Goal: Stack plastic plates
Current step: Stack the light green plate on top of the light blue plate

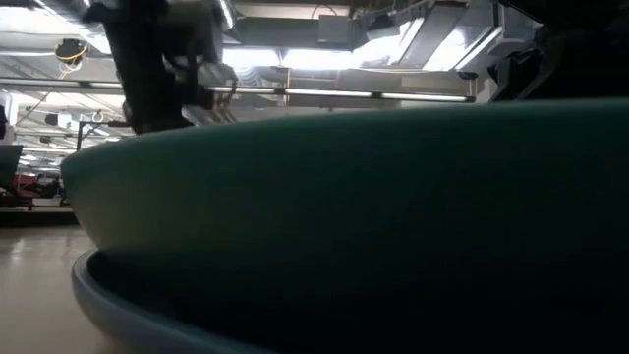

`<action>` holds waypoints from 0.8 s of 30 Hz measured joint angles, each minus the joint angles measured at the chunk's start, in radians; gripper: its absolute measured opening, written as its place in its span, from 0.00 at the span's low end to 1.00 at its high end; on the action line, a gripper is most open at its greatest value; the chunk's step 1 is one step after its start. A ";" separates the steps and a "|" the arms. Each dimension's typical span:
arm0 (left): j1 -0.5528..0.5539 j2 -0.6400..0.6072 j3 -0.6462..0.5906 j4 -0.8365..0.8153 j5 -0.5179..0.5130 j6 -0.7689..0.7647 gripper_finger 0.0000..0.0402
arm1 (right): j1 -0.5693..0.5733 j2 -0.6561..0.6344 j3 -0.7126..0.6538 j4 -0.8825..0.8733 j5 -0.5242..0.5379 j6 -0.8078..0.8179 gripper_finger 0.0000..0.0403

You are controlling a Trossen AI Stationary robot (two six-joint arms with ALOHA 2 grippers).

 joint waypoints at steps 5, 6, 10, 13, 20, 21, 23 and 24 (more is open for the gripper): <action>0.161 0.000 -0.083 0.098 0.081 0.078 0.39 | 0.000 0.000 0.000 0.000 0.015 -0.007 0.40; 0.193 0.000 -0.096 0.121 0.090 0.087 0.39 | 0.000 0.000 0.000 0.000 0.019 -0.008 0.40; 0.285 0.000 -0.126 0.166 0.115 0.137 0.39 | 0.000 0.000 0.000 -0.001 0.019 -0.008 0.40; 0.323 0.000 -0.143 0.191 0.119 0.159 0.39 | 0.000 0.000 0.000 -0.005 0.019 -0.008 0.40; 0.372 0.000 -0.206 0.292 0.170 0.188 0.39 | 0.000 0.000 0.000 -0.006 0.019 -0.009 0.40; 0.377 0.000 -0.213 0.296 0.158 0.188 0.39 | 0.000 0.000 0.000 -0.006 0.019 -0.009 0.40; 0.388 0.000 -0.230 0.315 0.144 0.196 0.39 | 0.000 0.000 0.000 -0.005 0.019 -0.009 0.40; 0.395 0.000 -0.239 0.337 0.145 0.207 0.39 | 0.000 0.000 0.000 -0.005 0.019 -0.010 0.40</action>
